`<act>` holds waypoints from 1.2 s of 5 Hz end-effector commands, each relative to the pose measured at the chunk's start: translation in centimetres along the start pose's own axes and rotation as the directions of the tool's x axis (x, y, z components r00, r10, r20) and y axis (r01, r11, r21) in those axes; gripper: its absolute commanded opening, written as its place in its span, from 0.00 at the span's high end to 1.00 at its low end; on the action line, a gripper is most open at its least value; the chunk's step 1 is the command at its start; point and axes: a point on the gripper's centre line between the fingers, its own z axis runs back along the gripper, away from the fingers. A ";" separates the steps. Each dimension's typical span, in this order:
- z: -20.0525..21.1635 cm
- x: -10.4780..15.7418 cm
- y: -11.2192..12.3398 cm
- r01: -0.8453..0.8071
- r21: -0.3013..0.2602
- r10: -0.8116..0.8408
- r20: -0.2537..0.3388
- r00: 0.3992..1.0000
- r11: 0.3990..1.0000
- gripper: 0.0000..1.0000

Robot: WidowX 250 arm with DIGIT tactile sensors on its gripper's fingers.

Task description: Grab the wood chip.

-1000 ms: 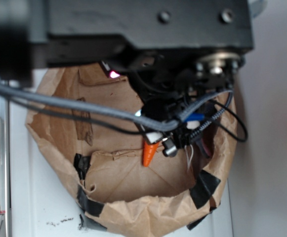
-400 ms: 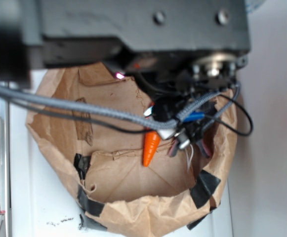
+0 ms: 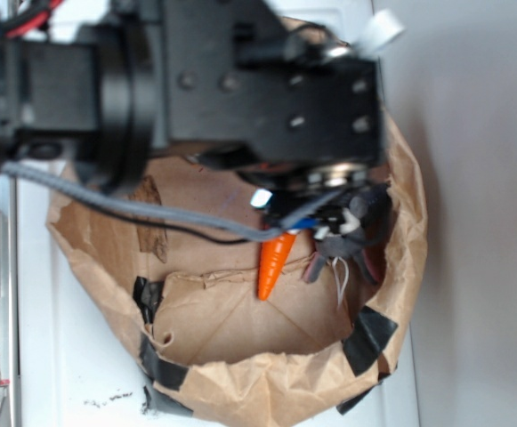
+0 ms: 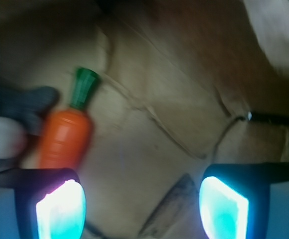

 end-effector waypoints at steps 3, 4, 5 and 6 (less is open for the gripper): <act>-3.5 -1.3 4.2 -0.006 0.055 0.001 0.098 0.995 0.998 0.00; -3.5 -1.3 4.2 -0.006 0.055 0.001 0.098 0.995 0.998 0.00; -4.2 -2.2 3.5 0.016 0.009 -0.016 0.100 0.995 1.000 0.00; -5.6 -2.8 2.9 0.089 -0.037 -0.085 0.094 0.992 0.995 0.00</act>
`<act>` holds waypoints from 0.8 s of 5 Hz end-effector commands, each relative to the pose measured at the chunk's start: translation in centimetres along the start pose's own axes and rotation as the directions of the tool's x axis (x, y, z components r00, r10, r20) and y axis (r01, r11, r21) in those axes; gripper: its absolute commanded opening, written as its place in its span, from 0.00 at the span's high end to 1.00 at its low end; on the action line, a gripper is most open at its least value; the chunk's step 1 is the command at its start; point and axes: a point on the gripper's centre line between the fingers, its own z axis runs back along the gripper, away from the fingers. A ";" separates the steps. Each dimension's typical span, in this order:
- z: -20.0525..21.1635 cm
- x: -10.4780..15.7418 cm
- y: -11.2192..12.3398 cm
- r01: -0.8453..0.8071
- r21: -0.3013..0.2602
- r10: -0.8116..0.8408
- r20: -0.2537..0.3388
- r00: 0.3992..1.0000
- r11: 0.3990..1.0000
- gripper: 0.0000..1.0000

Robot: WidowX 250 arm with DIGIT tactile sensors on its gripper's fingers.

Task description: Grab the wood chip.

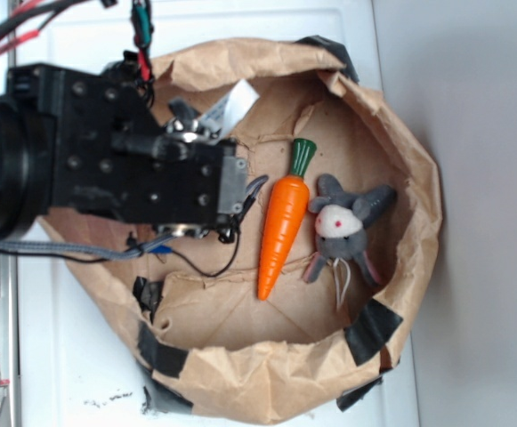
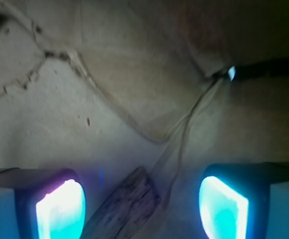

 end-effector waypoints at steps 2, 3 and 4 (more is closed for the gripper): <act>-3.7 -1.3 0.2 0.149 -0.143 -0.144 0.048 0.988 0.978 0.00; -3.7 -0.4 -0.2 0.124 -0.152 -0.120 0.035 0.992 0.981 0.64; -2.9 0.4 -0.3 0.061 -0.170 -0.054 0.046 0.997 0.984 1.00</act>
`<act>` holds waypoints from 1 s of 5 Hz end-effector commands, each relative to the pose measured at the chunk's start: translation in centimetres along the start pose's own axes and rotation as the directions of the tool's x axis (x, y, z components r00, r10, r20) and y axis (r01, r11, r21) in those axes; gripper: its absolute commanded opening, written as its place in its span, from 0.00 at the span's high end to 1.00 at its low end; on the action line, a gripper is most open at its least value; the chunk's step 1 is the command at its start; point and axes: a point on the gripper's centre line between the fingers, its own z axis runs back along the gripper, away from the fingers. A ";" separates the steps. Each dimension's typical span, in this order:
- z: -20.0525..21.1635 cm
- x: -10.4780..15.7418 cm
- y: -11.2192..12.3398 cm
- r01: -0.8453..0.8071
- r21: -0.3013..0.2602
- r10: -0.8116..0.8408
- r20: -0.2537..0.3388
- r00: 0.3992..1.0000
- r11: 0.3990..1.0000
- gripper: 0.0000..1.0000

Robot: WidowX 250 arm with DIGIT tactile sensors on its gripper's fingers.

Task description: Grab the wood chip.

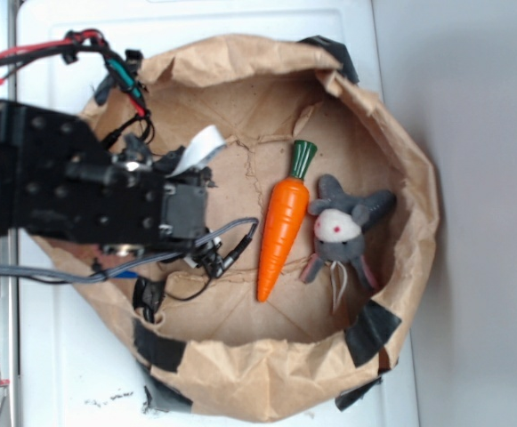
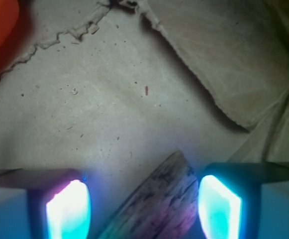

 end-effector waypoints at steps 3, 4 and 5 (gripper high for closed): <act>1.2 0.6 1.7 -0.130 -0.046 0.134 0.112 0.985 0.990 1.00; 3.0 1.4 1.1 -0.134 -0.091 0.142 0.097 0.985 0.987 1.00; 5.4 2.5 1.0 -0.138 -0.175 0.153 0.073 0.986 0.975 1.00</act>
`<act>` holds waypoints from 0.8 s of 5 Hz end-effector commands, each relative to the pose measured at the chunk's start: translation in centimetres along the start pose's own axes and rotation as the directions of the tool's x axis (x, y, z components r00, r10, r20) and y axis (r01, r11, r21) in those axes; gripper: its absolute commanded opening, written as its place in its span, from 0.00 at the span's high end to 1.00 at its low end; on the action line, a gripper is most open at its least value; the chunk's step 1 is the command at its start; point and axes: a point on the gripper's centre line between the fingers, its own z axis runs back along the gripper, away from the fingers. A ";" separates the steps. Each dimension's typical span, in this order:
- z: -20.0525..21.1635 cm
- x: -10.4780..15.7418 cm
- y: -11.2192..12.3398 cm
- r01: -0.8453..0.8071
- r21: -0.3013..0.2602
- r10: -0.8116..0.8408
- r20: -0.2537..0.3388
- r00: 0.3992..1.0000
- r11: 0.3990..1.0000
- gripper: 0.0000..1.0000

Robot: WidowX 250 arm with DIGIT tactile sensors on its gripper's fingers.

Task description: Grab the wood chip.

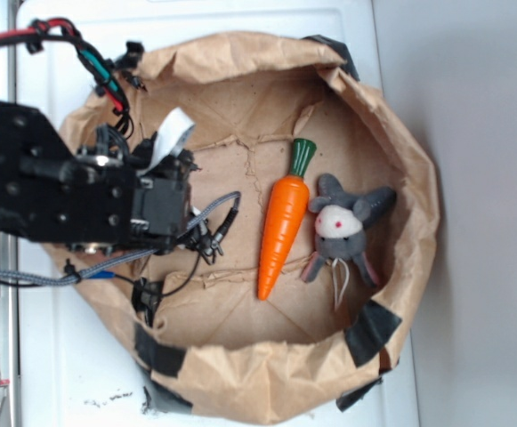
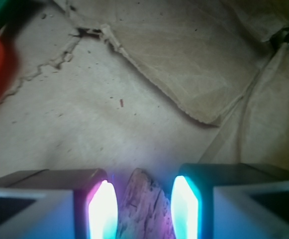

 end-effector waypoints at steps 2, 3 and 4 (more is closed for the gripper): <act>5.2 3.9 0.7 0.009 -0.192 -0.008 0.006 1.000 0.981 1.00; 5.6 4.5 0.6 0.064 -0.169 -0.068 -0.017 0.998 0.983 1.00; 6.3 4.6 0.8 0.079 -0.144 -0.072 0.054 0.996 0.986 1.00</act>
